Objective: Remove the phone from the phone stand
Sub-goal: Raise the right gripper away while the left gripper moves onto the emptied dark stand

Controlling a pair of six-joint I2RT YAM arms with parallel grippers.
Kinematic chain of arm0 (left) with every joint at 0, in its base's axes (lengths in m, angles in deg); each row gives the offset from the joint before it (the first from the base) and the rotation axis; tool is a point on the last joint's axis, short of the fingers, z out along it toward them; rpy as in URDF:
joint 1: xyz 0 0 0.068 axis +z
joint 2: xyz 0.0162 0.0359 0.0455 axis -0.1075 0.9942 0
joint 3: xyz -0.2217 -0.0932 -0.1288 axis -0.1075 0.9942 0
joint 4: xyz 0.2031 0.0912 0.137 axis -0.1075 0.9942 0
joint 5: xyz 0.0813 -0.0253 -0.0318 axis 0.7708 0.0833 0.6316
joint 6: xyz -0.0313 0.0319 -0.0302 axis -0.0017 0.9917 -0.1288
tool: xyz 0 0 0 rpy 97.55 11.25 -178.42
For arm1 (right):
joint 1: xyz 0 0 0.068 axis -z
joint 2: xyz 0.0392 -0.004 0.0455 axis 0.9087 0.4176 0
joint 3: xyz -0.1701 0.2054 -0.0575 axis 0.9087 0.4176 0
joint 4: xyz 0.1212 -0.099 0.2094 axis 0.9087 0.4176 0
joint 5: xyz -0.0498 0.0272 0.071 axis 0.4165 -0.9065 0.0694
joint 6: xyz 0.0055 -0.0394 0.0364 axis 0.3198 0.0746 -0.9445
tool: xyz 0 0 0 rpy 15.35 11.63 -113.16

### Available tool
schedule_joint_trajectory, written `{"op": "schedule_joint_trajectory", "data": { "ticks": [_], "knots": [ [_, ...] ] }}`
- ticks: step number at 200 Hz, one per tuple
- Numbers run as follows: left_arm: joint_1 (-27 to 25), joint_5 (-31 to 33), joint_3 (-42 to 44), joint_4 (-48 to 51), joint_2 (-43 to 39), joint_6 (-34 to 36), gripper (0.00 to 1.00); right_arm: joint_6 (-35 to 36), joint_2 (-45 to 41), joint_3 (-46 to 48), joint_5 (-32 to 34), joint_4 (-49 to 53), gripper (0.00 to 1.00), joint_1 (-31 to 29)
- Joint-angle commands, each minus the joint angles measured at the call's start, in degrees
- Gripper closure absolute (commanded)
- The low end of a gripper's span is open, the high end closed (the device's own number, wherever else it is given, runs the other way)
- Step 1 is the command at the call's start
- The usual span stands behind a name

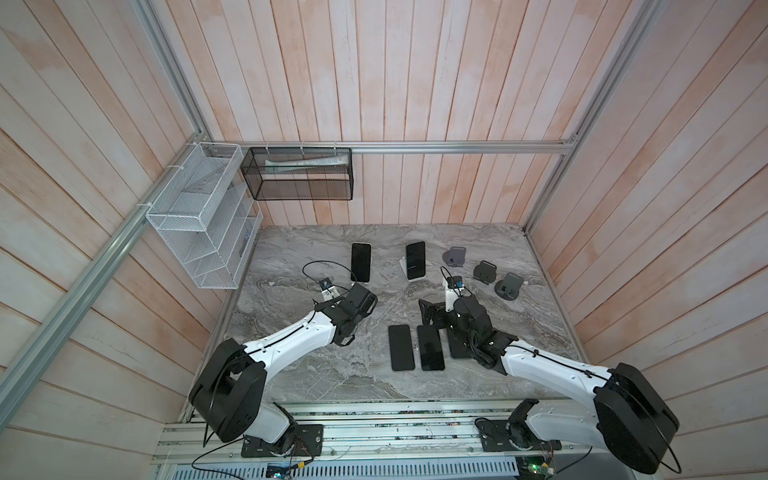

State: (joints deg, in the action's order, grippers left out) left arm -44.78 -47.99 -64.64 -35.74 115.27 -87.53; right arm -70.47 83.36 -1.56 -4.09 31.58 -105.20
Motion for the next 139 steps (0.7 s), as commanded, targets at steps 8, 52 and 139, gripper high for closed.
{"op": "schedule_joint_trajectory", "data": {
  "ticks": [8, 52, 139],
  "knots": [
    [-0.24, 2.61, -0.43, -1.92, 2.56, -1.34, 0.0, -0.91, 0.05, 0.99, 1.92, -2.91, 0.02, 0.33],
    [-0.24, 5.3, -1.22, -1.6, 7.38, -1.74, 0.03, -1.31, 0.61, 0.68, 3.35, -2.07, 0.02, 0.3],
    [-0.23, 6.94, -0.13, -3.46, 7.73, 5.53, 0.34, -1.48, 2.16, 0.15, 3.96, -1.67, 0.03, 0.33]
  ]
}}
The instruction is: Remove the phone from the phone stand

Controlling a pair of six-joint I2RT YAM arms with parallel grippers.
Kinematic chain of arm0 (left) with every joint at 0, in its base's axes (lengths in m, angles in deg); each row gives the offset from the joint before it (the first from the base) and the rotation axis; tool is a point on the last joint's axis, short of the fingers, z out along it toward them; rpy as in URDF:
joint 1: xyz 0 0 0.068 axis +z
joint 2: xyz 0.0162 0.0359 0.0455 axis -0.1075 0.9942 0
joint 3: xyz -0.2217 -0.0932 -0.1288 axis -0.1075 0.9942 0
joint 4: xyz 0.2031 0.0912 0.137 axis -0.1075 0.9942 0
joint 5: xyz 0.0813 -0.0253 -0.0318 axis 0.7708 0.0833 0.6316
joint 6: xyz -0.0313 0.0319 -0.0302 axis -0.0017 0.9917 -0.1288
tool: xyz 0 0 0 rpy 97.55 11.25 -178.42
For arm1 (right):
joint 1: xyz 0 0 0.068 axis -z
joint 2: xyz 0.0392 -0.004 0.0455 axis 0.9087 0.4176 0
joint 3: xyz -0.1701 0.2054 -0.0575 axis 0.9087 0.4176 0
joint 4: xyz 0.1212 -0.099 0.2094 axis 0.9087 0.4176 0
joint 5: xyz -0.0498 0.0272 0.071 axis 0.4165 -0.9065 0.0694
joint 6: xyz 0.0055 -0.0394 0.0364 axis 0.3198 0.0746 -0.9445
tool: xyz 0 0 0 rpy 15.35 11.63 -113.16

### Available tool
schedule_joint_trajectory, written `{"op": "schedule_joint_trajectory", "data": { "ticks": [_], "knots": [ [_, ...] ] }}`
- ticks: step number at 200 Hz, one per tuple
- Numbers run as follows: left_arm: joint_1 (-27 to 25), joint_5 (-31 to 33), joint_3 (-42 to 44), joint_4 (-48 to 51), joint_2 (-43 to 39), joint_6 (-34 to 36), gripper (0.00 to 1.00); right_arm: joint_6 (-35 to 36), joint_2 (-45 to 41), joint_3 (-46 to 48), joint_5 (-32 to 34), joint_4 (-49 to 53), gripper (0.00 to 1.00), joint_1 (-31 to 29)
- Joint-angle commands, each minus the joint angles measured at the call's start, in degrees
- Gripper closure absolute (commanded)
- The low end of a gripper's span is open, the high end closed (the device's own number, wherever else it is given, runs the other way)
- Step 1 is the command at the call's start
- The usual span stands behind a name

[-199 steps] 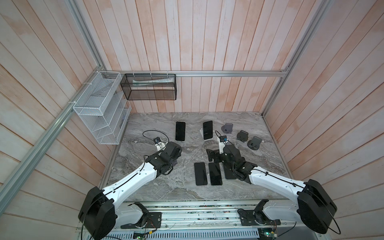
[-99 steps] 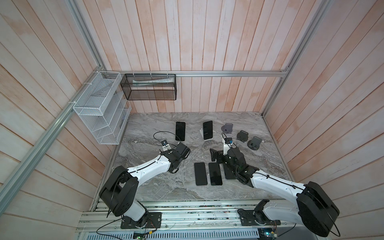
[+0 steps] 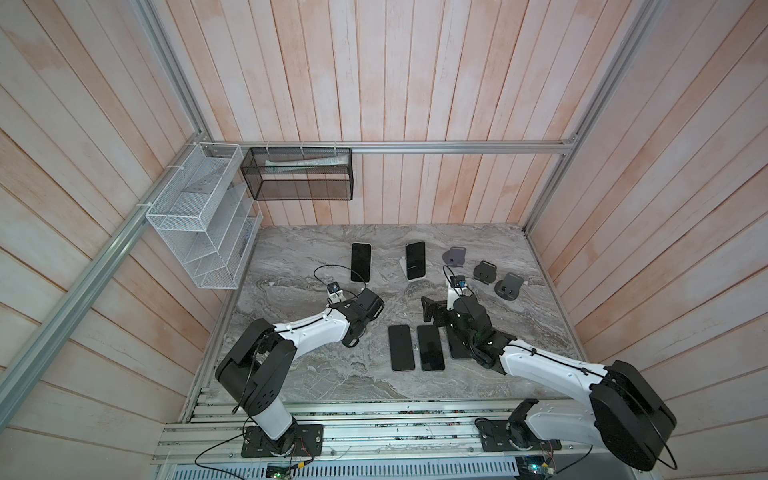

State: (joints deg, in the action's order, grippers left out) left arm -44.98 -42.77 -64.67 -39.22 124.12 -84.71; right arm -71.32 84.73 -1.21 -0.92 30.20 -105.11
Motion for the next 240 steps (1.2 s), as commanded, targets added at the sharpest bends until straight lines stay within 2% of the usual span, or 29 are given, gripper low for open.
{"op": "schedule_joint_trajectory", "data": {
  "ticks": [1, 23, 42, 55, 76, 96, 121, 152, 179, 205, 221, 240],
  "knots": [
    [-0.04, 1.71, 0.0, -0.04, -1.22, 2.79, 0.35, -0.67, 0.79, -0.2, 0.7, -0.29, 0.03, 0.24],
    [0.09, 2.09, 1.21, -1.77, -4.01, 6.47, 0.35, -0.86, 0.79, -0.29, 0.49, -0.29, 0.03, 0.24],
    [1.9, 1.79, 1.32, -4.82, -7.3, 12.66, 0.37, -0.89, 0.79, -0.09, 0.87, -0.52, 0.03, 0.24],
    [5.4, -1.27, 0.75, -7.65, -9.15, 17.67, 0.4, -1.07, 0.79, 0.03, 0.87, -0.59, 0.03, 0.23],
    [13.95, -7.11, -1.08, -11.55, -10.09, 22.82, 0.41, -1.35, 1.06, 0.5, 1.54, -1.4, 0.03, 0.24],
    [21.11, -9.83, -5.56, -12.45, -6.46, 26.9, 0.41, -1.3, 1.53, 0.64, 2.68, -1.71, 0.04, 0.23],
    [26.42, -11.57, -12.87, -11.46, 1.58, 31.08, 0.42, -1.47, 1.43, 0.69, 2.55, -1.78, 0.04, 0.23],
    [29.06, -14.4, -19.73, -9.61, 10.59, 34.58, 0.44, -1.07, 1.59, 0.62, 3.54, -1.61, 0.05, 0.22],
    [29.89, -14.44, -20.7, -9.36, 13.34, 34.91, 0.44, -1.24, 0.82, 0.84, 3.6, -1.49, 0.05, 0.17],
    [30.2, -17.43, -20.96, -7.94, 13.12, 33.58, 0.3, -1.38, 1.09, 0.97, 3.93, -1.77, 0.05, 0.19],
    [30.19, -17.59, -21.23, -6.59, 12.06, 33.53, 0.16, -1.79, 1.9, 0.52, 4.11, -1.42, 0.04, 0.24],
    [29.94, -18.53, -21.99, -4.39, 9.19, 33.93, 0.07, -2.18, 2.31, 0.05, 3.79, -0.74, 0.04, 0.23]
  ]
}}
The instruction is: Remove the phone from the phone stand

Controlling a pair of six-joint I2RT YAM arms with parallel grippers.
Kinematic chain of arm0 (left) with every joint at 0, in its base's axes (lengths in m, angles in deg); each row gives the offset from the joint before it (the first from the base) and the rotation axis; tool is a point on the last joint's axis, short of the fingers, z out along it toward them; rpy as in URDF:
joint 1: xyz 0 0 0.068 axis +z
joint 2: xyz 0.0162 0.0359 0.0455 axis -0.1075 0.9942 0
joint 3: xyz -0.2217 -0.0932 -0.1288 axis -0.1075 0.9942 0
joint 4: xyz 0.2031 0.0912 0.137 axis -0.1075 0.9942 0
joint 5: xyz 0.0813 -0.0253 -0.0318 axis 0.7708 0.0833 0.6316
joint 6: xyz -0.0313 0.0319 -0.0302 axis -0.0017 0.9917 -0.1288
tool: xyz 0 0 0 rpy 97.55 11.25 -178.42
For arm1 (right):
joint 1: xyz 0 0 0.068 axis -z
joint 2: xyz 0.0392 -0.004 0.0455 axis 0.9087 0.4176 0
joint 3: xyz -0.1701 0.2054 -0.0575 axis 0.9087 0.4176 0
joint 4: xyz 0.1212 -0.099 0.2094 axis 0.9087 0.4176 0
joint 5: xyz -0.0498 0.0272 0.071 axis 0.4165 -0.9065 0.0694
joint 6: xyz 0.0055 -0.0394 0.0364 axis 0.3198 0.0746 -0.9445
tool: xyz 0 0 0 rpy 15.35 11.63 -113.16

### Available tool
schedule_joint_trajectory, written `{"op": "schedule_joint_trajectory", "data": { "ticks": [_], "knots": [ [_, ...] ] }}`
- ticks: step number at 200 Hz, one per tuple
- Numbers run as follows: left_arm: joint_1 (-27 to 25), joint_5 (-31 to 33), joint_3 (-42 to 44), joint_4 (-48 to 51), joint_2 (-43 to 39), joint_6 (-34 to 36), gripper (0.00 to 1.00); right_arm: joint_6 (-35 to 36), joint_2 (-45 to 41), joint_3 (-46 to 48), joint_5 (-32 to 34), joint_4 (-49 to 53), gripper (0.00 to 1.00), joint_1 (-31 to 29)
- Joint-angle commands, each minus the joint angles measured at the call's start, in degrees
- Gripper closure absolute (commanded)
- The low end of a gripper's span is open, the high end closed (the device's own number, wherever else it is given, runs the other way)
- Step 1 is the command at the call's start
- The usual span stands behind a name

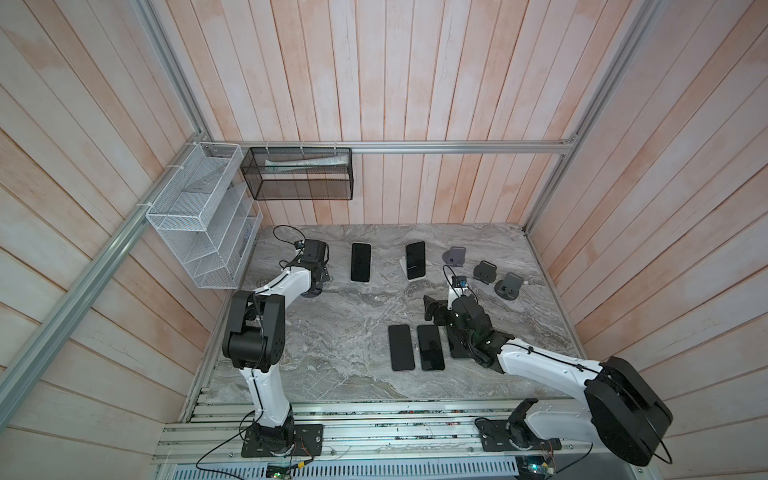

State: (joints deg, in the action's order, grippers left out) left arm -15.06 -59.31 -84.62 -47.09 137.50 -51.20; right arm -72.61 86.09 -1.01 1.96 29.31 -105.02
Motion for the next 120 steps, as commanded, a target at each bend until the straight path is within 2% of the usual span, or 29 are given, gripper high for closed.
{"op": "schedule_joint_trajectory", "data": {
  "ticks": [1, 16, 53, 74, 97, 108, 120],
  "knots": [
    [-0.03, -2.02, -2.05, 3.52, -4.38, 0.45, 0.06, -0.86, 0.94, -0.14, 0.9, 0.16, 0.04, 0.11],
    [-0.98, -1.98, -2.08, 3.79, -8.32, 1.54, 0.0, -0.93, 0.37, 0.05, 0.87, 0.05, 0.04, 0.15],
    [-4.78, -1.67, -2.52, 3.87, -19.14, 2.83, 0.0, -1.38, -0.5, 1.25, 2.0, -1.34, 0.03, 0.15],
    [-6.96, -8.5, 1.23, -1.52, -26.64, 1.96, 0.0, -2.61, -0.43, 0.72, 4.74, -0.09, 0.03, 0.17],
    [-7.39, -18.57, 10.53, -15.95, -35.3, -3.65, 0.0, -2.94, -1.59, 2.45, 6.45, -2.71, 0.02, 0.37],
    [-7.76, -19.15, 14.67, -22.04, -37.84, -7.08, 0.0, -2.46, -2.18, 4.09, 3.02, -6.26, 0.02, 1.11],
    [-8.24, -19.19, 16.78, -24.97, -39.07, -7.66, 0.0, -2.35, -1.86, 5.87, -5.98, -11.21, 0.02, 2.68]
  ]
}}
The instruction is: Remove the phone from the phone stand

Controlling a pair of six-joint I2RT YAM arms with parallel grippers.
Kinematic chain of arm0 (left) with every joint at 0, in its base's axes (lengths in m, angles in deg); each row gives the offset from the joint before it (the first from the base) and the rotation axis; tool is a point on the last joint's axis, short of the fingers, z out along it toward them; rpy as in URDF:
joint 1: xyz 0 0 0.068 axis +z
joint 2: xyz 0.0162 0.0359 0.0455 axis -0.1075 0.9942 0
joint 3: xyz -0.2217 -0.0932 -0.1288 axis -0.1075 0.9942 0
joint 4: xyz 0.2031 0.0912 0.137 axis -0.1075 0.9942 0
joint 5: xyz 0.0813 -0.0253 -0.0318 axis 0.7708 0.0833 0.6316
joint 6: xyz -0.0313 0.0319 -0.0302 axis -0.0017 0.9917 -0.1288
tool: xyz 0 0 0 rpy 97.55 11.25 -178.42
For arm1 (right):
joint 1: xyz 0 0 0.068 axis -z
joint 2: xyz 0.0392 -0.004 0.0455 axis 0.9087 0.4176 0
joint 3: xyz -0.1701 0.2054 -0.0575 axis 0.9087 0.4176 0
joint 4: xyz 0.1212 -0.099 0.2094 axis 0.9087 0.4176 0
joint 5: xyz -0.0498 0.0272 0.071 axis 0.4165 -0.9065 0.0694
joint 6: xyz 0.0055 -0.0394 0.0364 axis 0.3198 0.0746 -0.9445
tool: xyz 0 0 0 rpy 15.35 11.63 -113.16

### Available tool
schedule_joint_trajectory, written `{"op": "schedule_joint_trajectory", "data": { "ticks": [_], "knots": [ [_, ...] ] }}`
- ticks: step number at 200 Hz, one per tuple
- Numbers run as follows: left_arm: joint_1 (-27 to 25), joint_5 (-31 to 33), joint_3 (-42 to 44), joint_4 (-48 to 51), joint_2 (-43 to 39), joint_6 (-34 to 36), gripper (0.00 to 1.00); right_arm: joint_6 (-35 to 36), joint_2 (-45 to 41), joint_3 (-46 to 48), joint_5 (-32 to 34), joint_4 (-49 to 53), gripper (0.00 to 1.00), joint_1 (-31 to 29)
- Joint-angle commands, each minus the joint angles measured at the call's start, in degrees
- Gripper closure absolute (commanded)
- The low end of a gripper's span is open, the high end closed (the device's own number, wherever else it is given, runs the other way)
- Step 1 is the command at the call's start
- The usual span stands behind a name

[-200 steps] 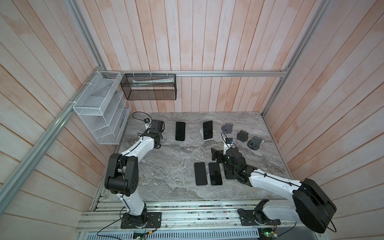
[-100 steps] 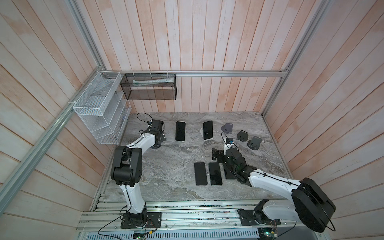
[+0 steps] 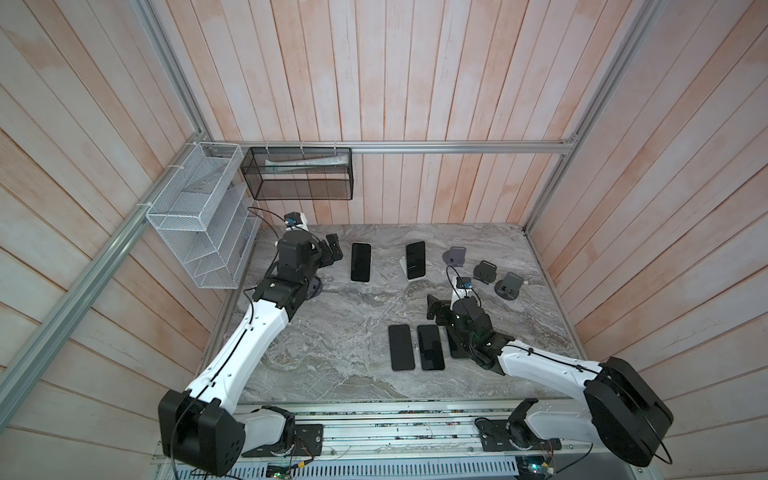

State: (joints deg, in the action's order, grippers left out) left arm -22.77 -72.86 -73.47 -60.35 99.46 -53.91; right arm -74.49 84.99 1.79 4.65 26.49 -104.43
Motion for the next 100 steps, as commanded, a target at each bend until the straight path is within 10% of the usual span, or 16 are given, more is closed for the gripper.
{"op": "schedule_joint_trajectory", "data": {
  "ticks": [1, 65, 100],
  "knots": [
    [-0.57, -5.64, 5.7, -11.81, -1.07, -4.79, 0.0, -0.55, -0.6, 3.19, -9.28, -8.77, 0.02, 2.19],
    [-2.82, 1.83, 3.32, -12.07, 1.38, 1.09, 0.0, -6.44, -1.85, 7.12, -20.52, -14.59, 0.02, 7.55],
    [-2.95, -8.42, 0.15, -15.48, 6.38, 4.36, 0.0, -6.91, -3.4, 7.91, -20.32, -16.09, 0.02, 7.74]
  ]
}}
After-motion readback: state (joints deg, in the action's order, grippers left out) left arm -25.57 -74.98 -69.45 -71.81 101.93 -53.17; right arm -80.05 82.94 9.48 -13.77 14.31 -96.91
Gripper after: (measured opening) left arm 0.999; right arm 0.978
